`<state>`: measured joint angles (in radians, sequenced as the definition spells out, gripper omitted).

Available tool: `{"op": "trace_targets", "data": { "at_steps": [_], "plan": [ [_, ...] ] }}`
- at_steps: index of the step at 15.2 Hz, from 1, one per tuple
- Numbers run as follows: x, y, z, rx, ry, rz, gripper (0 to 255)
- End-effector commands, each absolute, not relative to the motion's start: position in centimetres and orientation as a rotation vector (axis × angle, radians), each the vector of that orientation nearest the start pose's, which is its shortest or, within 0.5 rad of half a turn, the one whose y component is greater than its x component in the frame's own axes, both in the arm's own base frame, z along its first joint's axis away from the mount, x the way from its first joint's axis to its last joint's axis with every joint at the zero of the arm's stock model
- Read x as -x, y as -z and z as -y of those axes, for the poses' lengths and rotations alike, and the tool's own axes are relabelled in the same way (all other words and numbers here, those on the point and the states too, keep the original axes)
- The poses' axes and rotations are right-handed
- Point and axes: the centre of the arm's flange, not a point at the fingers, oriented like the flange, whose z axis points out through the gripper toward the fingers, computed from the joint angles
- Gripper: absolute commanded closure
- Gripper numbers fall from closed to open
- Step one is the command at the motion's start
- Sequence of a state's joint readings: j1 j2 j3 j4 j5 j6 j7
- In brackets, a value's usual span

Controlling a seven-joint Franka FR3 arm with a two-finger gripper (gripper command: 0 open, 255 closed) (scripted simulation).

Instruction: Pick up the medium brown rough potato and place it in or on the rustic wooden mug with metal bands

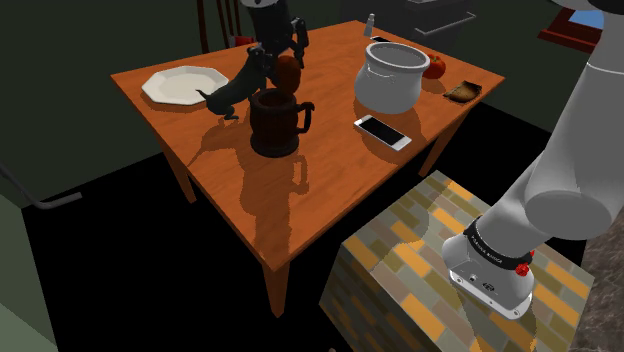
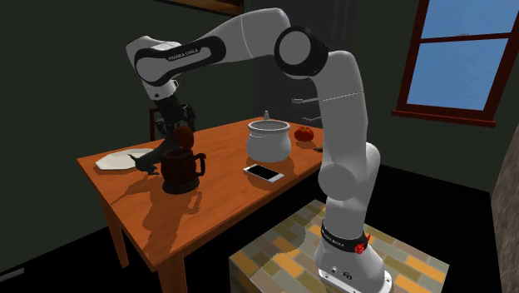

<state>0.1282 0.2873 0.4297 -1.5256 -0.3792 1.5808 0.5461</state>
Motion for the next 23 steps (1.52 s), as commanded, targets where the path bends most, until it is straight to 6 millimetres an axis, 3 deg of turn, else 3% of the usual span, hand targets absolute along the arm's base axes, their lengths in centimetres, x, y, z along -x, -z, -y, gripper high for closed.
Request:
{"op": "trace_targets", "data": {
  "at_steps": [1,10,11,16,20,23],
  "plan": [
    [-56.1,-48.2,-27.0,3.465,-0.068,0.091,255],
    [-56.1,-47.4,-27.0,3.465,-0.068,0.091,255],
    [-56.0,-47.4,-26.9,3.465,-0.067,0.091,0],
    [-56.1,-47.4,-27.0,3.465,-0.068,0.091,0],
    [-56.2,-52.2,-28.6,3.465,-0.068,0.091,0],
    [-56.2,-52.2,-28.6,3.465,-0.068,0.091,0]
  ]
}}
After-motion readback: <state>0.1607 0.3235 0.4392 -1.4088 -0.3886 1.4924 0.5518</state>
